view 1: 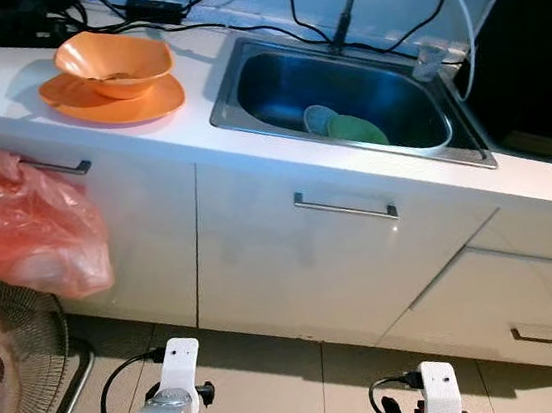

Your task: Kitchen organization

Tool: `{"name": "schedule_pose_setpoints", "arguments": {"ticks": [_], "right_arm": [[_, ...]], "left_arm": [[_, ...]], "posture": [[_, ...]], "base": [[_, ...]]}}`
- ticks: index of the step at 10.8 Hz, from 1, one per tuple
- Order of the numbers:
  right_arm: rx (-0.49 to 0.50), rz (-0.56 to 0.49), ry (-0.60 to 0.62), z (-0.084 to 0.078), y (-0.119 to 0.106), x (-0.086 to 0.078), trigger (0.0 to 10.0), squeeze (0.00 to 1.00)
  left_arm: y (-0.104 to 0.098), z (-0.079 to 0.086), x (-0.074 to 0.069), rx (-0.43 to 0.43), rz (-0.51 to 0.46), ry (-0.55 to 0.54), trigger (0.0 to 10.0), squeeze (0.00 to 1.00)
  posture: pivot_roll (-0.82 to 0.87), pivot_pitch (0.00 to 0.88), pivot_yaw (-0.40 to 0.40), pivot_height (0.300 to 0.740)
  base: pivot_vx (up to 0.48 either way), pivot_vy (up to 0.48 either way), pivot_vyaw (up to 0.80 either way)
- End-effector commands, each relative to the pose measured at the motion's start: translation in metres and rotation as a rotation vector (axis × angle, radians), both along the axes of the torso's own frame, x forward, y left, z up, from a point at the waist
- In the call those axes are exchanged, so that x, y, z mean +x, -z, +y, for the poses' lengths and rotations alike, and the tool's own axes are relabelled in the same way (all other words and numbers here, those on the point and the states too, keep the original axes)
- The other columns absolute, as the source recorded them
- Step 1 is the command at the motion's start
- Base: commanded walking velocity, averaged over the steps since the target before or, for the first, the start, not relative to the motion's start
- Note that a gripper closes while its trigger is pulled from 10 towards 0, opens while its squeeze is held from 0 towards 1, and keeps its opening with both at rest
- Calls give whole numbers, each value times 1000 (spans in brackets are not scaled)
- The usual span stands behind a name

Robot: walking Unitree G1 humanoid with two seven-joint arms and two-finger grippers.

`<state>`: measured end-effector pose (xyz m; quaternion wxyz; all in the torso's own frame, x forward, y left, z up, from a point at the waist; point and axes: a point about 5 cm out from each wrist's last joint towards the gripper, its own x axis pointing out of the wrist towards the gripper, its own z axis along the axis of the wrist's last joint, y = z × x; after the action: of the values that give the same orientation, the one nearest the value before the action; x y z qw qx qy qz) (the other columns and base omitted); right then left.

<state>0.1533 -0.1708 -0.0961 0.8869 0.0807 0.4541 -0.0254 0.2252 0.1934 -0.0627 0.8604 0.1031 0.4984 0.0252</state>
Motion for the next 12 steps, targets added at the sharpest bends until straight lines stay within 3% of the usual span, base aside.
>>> {"name": "schedule_pose_setpoints", "arguments": {"ticks": [1, 3, 6, 9, 12], "right_arm": [[-26, 25, 35, -13, 1, -6, 10000, 0], [-28, 32, 42, -15, 2, -7, 10000, 0], [-36, 53, 47, -18, 4, -14, 10000, 0], [-41, 71, 88, -23, 6, -20, 10000, 0], [-29, 65, 230, -31, 7, -29, 10000, 0]], "left_arm": [[-1, -6, 3, 1, -3, 42, 10000, 0], [-2, -5, 4, 28, -1, 89, 10000, 0], [-3, -5, 6, 51, 8, 168, 10000, 0], [-5, -6, 9, 98, 12, 318, 10000, 0], [-5, -7, 9, 137, 34, 461, 10000, 0]], "posture": [[248, 0, -220, 740], [245, 1, -216, 740], [240, 0, -208, 740], [223, 0, -184, 740], [156, 0, -78, 740]], "base": [[0, 0, 0], [0, 0, -628], [0, 0, 0], [0, 0, 0], [0, 0, 0]]}}
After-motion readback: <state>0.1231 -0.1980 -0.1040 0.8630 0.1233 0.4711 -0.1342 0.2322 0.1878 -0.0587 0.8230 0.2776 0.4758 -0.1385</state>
